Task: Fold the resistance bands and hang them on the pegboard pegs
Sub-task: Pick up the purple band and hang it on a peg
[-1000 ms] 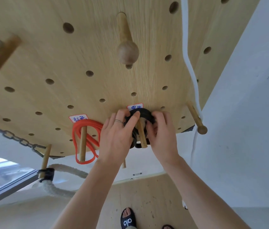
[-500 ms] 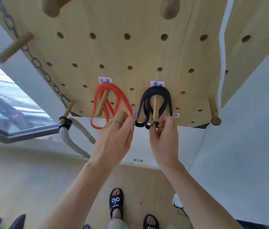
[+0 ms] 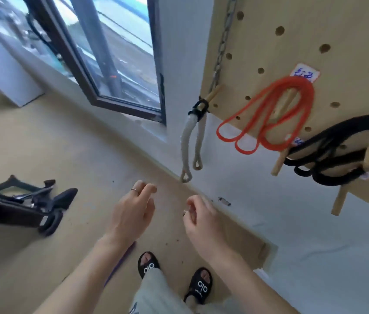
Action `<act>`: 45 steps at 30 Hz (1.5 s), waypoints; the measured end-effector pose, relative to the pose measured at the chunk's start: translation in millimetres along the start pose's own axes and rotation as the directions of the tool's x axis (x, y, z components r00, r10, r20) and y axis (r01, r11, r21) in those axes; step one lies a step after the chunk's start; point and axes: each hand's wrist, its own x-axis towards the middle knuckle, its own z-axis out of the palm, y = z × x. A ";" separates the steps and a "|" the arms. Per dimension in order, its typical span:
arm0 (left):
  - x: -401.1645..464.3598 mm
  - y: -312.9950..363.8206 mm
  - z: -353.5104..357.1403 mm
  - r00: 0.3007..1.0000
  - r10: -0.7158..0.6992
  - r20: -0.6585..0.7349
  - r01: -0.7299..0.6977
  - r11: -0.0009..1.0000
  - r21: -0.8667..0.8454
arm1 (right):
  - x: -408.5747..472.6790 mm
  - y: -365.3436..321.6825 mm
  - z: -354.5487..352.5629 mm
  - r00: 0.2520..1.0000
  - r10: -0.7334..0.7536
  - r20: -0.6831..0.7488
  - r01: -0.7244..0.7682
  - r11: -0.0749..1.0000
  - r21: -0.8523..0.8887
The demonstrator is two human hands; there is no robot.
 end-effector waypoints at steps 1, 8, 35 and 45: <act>-10.6 -24.8 3.2 0.996 -0.086 0.018 0.086 0.996 -0.003 | 6.9 -7.4 14.7 0.997 -0.026 0.074 0.029 0.999 -0.035; -80.2 -178.6 35.0 0.843 -0.524 0.123 0.531 0.846 -0.038 | 71.7 -44.4 155.0 0.899 -0.087 0.429 0.203 0.951 -0.232; -338.2 -557.1 618.8 0.391 -0.883 0.260 0.718 0.469 0.515 | 154.8 323.9 890.4 0.103 -0.301 0.948 0.993 0.087 -0.081; -321.4 -555.3 604.3 0.516 -0.808 0.283 0.695 0.588 0.413 | 153.8 308.4 861.0 0.151 -0.525 0.837 0.967 0.253 -0.016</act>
